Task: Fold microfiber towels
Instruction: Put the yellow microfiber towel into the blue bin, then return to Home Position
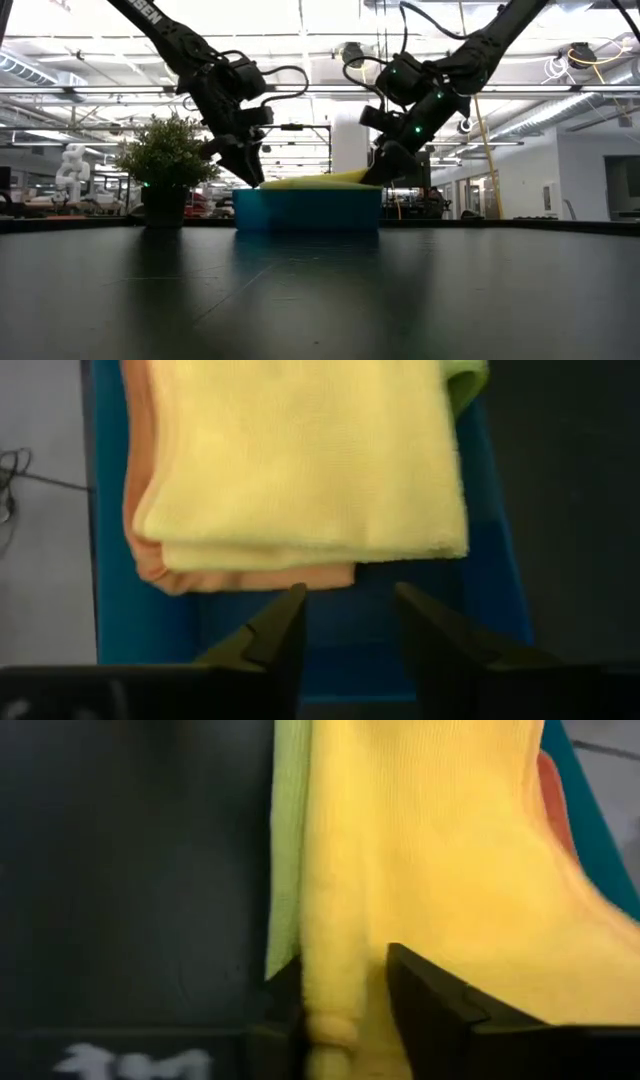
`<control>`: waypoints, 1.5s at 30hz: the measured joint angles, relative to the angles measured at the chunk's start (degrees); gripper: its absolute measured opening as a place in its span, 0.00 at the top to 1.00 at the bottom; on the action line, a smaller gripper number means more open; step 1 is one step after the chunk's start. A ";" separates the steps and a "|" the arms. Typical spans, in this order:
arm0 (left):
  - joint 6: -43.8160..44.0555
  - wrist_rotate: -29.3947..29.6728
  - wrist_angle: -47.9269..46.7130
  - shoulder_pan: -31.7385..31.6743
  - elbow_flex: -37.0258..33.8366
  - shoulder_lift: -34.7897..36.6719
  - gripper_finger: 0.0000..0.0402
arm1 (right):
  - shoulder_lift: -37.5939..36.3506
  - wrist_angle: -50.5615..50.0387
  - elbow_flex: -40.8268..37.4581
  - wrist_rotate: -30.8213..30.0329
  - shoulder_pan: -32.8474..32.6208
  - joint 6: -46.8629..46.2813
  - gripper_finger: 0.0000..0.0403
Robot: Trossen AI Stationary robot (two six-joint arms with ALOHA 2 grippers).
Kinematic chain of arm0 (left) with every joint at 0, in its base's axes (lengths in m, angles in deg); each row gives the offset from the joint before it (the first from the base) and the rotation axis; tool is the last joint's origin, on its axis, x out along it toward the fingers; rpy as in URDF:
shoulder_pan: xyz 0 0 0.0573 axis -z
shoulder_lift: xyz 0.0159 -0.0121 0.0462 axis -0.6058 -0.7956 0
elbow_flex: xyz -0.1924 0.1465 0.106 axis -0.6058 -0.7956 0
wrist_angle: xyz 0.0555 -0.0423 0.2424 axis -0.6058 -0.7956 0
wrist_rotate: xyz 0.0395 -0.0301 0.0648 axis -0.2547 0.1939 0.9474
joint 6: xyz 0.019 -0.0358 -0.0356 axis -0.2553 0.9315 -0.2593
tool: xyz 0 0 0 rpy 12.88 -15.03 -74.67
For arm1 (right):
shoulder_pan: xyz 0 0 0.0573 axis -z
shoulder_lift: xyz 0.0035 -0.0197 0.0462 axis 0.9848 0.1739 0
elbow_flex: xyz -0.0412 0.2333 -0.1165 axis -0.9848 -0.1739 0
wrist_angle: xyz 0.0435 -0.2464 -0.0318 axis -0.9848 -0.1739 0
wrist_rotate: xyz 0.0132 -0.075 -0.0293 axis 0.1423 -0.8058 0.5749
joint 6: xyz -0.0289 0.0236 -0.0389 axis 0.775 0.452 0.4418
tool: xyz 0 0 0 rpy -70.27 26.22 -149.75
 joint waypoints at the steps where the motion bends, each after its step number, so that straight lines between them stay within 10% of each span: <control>1: 0.55 0.43 0.08 0.00 0.00 0.00 0.60 | -0.19 0.13 0.00 0.06 -0.02 -0.08 0.71; 12: 6.07 -1.57 2.54 -0.38 0.00 8.04 0.49 | -8.01 2.37 0.02 -0.10 -0.07 -2.24 0.40; 23: 24.21 -19.73 3.19 -2.11 -1.44 26.38 0.49 | -28.52 5.42 -6.87 0.45 -1.84 -6.70 0.47; 34: 36.94 -16.85 20.07 -0.83 -24.72 52.60 0.60 | -57.87 29.74 -36.77 0.19 -7.08 -14.96 0.58; 45: 59.08 -13.59 29.71 1.28 -44.78 72.55 0.78 | -68.55 31.89 -50.30 -6.03 -7.99 -17.99 0.61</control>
